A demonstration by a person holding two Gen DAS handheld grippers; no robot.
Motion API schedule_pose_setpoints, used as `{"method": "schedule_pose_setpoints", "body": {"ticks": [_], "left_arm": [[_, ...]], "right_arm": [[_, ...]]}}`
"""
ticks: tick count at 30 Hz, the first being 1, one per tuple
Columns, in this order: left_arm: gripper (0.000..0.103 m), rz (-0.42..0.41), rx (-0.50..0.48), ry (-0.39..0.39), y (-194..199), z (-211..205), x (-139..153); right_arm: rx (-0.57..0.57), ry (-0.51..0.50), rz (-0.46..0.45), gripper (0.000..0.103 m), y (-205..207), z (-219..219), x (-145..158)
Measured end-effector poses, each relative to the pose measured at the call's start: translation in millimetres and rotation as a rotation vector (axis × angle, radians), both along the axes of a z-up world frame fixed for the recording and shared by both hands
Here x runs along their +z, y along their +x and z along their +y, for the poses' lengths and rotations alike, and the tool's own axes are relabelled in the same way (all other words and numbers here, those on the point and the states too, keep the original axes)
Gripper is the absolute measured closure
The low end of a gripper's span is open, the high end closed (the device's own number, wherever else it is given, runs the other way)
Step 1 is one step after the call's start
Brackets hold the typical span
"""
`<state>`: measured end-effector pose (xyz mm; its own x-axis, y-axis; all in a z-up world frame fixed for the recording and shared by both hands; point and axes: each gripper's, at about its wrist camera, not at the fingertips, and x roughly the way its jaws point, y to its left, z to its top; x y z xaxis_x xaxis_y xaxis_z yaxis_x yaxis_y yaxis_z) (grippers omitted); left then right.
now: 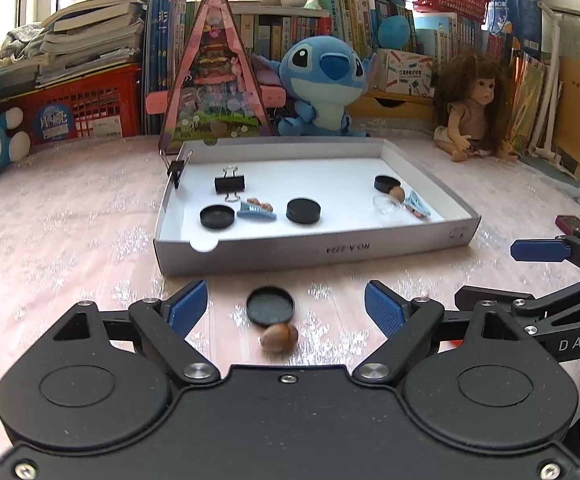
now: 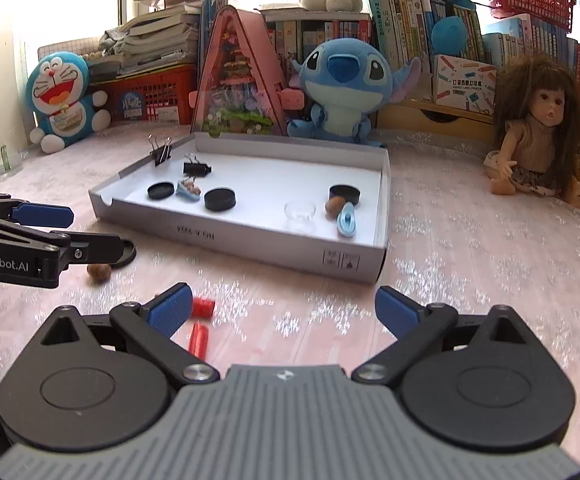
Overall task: Organize rigid objects
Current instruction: 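Move both grippers back toward the remaining objects on the table, then grasp the brown walnut with the left gripper while the right gripper approaches a red crayon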
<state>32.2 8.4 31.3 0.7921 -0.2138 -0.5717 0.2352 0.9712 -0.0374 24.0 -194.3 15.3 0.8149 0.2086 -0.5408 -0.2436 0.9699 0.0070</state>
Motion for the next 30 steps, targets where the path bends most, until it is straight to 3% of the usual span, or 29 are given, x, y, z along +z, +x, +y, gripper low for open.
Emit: {"method": "schedule_pose_setpoints", "body": {"ticks": [15, 21, 30], "left_arm": [[0.019, 0.001, 0.016, -0.002, -13, 1, -18], [0.029, 0.023, 0.016, -0.025, -12, 4, -23], [0.031, 0.025, 0.022, -0.027, -11, 5, -27]], "right_arm": [[0.001, -0.022, -0.033, 0.0, -23, 12, -23], [0.007, -0.087, -0.043, 0.0, -29, 13, -25], [-0.049, -0.145, -0.03, 0.0, -32, -8, -24]]}}
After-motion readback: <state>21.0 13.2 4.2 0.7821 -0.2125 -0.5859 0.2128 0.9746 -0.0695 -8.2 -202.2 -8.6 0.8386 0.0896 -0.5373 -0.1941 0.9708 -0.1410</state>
